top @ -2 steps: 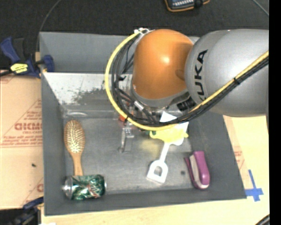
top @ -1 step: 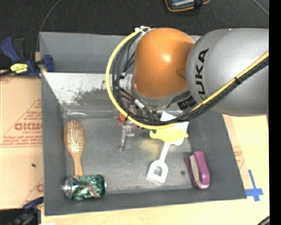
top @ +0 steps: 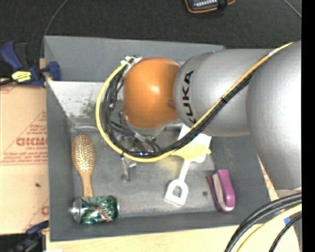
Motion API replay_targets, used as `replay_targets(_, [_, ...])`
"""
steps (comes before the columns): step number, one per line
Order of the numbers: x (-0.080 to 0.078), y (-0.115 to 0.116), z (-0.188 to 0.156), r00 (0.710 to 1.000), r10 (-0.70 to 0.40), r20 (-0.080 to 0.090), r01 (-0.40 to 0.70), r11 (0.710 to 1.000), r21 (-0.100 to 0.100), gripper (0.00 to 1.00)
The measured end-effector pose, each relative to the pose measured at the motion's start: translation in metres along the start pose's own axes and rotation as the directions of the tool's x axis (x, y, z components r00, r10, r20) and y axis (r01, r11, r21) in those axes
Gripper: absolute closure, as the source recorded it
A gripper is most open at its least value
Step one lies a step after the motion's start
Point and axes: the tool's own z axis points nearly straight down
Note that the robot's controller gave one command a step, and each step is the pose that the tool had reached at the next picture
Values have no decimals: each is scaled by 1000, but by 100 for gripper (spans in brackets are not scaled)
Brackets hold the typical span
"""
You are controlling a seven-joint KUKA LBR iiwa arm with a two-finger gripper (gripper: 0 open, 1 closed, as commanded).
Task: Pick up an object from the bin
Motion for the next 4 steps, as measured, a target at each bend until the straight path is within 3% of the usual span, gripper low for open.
replay_targets(1, [-49, 30, -10, 973, -229, 5, 229, 973, 0, 0])
replay_targets(2, [-51, 32, 16, 768, -640, -3, 640, 768, -3, 0])
replay_targets(3, [-60, 41, 77, 768, -640, 16, 640, 768, 8, 0])
replay_targets(4, [-70, 43, 75, 484, -875, 18, 874, 485, 23, 100])
